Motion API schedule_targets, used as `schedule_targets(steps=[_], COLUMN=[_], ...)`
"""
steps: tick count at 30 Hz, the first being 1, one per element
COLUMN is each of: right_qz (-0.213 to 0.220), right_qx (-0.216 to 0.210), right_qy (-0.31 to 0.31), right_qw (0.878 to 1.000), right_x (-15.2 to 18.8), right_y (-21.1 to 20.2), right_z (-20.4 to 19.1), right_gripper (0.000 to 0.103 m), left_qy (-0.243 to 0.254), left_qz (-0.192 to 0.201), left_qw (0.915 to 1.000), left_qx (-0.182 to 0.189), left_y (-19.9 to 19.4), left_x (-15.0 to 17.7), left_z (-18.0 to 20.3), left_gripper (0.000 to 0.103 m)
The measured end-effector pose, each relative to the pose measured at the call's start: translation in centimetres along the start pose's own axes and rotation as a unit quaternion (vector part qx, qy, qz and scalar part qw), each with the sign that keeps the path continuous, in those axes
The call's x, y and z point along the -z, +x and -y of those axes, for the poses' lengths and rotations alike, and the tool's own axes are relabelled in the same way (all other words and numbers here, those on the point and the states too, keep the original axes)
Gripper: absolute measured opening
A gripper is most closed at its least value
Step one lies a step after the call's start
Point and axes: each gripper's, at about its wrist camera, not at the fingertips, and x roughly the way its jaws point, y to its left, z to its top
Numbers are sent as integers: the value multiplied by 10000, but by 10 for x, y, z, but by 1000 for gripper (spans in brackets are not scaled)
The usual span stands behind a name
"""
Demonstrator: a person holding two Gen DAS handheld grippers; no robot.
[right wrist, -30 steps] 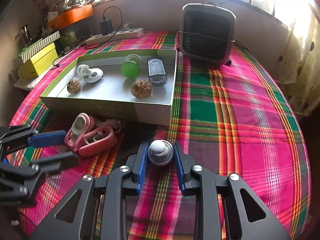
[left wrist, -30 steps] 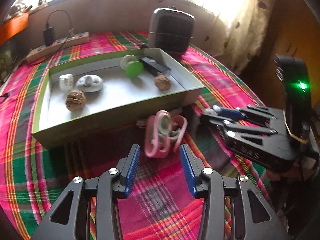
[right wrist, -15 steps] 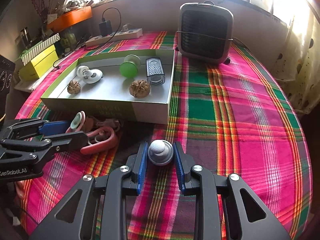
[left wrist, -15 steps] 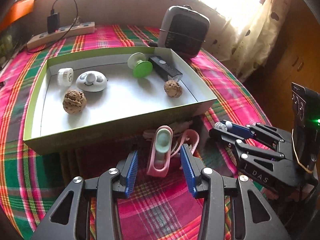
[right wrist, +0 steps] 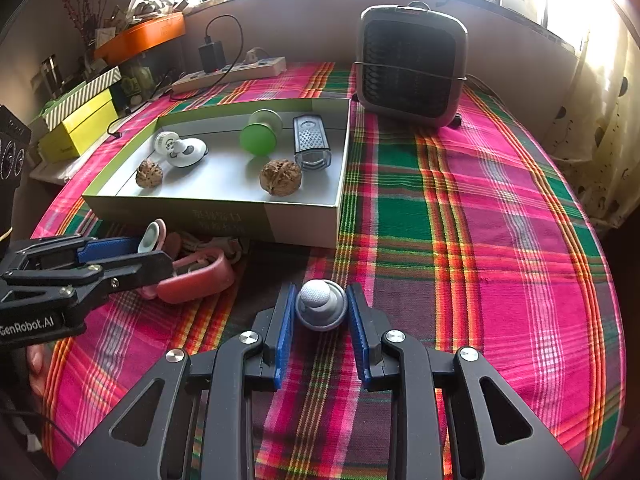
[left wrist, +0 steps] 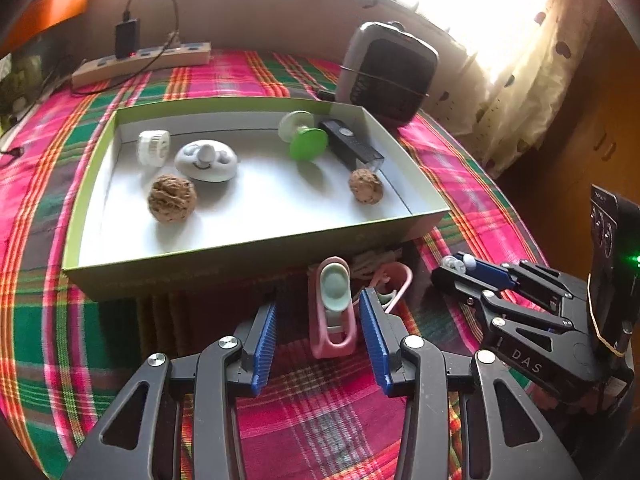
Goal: Organize objects
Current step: 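Grasp the pink plastic clip with the left tool while the right tool holds the white knob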
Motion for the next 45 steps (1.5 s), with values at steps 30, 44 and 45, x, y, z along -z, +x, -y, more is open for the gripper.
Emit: schedule_targets(steps=[30,44,45], right_qz=[-2,-6,-6], right_qx=[19,53,53], right_qy=[-14,-36,-35], right_qw=[10000,10000,10000], right_x=[0,0,0], right_y=[0,0,0], right_z=[-1,-3,-3], right_gripper=[27,27,27], left_qy=[476,488,485], left_qz=[-55,10,10], left_qw=[9939,9931,9932], left_qx=[-989,-1064,-1062], left_y=[6,3,3], left_x=[-2,-1,-1], left_z=[15,12,12], left_gripper=[24,16,16])
